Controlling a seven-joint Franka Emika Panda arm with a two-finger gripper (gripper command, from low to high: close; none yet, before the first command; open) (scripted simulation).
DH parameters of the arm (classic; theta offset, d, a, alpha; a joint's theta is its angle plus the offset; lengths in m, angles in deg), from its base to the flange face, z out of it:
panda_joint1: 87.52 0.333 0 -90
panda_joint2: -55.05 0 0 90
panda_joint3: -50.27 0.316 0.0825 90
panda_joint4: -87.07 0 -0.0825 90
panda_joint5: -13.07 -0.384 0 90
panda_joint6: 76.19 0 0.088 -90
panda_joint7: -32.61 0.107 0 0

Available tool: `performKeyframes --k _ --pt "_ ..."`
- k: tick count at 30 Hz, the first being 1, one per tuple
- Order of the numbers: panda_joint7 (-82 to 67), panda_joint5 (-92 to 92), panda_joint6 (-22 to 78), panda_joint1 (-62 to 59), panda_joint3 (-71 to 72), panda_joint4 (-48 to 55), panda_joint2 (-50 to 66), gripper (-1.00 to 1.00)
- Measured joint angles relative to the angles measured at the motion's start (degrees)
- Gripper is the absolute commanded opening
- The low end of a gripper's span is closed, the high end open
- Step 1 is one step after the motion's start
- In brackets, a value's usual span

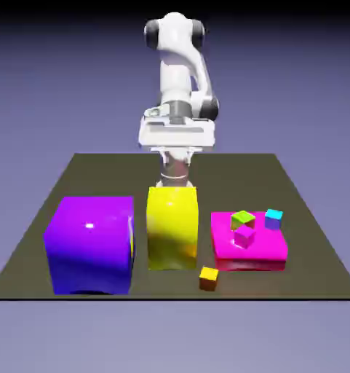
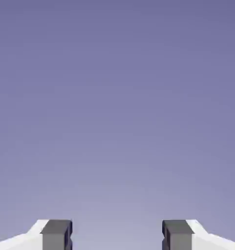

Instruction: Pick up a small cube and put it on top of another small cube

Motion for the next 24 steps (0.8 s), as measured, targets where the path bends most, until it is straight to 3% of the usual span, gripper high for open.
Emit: performKeyframes --k 24 --pt "21.2 0.0 42.9 -10.4 16.1 37.6 49.8 0.0"
